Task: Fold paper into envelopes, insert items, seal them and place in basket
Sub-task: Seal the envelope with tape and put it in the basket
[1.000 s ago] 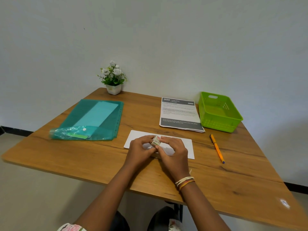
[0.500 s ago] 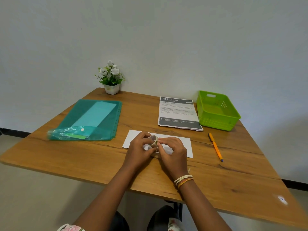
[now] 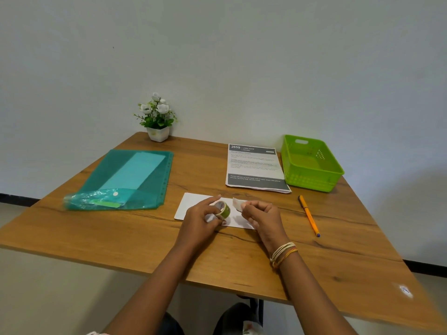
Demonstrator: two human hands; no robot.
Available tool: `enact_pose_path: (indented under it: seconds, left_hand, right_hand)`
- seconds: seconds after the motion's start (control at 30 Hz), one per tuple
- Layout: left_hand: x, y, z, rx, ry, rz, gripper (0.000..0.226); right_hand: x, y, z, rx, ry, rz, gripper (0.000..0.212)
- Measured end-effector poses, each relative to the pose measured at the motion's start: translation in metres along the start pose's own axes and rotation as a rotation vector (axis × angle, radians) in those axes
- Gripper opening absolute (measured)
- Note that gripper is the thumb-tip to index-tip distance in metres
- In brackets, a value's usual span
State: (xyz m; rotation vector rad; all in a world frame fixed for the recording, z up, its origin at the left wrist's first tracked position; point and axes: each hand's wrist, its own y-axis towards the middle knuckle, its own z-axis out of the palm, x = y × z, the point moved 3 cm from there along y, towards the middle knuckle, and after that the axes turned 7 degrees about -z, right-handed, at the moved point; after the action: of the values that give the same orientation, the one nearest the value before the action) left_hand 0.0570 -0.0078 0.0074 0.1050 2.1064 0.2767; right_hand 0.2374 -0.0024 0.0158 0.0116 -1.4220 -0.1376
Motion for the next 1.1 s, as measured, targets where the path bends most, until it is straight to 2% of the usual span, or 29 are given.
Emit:
enact_pose_path:
  seconds: [0.07,0.17,0.33,0.47,0.6,0.7,0.87,1.0,1.1]
  left_hand:
    - [0.001,0.0,0.001,-0.004,0.026,-0.011,0.011]
    - [-0.001,-0.001,0.002,-0.019,0.054,0.0,0.01]
    - [-0.014,0.003,0.021,-0.02,0.225,0.106,0.025]
    - [-0.037,0.021,0.061,-0.064,0.378,0.223,0.045]
    - [-0.059,0.048,0.095,-0.048,0.459,0.254,0.044]
    - [-0.073,0.066,0.113,-0.021,0.485,0.252,0.032]
    - [-0.084,0.092,0.139,0.065,0.582,0.223,0.03]
    - [-0.084,0.106,0.154,0.24,0.675,0.199,0.044]
    - [-0.083,0.104,0.148,0.339,0.633,0.234,0.047]
  right_hand:
    - [0.001,0.002,-0.004,0.003,0.071,0.044,0.003]
    - [0.004,-0.001,-0.011,-0.023,0.08,0.004,0.006]
    - [0.013,-0.004,-0.039,-0.275,-0.413,-0.309,0.011]
    - [0.009,0.002,-0.062,-0.39,-0.643,-0.389,0.005]
    - [0.006,0.004,-0.084,-0.697,-0.518,-0.302,0.004]
    - [0.002,0.006,-0.097,-0.819,-0.297,-0.225,0.002]
    - [-0.007,0.012,-0.102,-0.818,-0.229,-0.204,0.004]
    - [-0.012,0.015,-0.105,-0.811,-0.209,-0.197,0.008]
    - [-0.011,0.014,-0.104,-0.8,-0.259,-0.189,0.004]
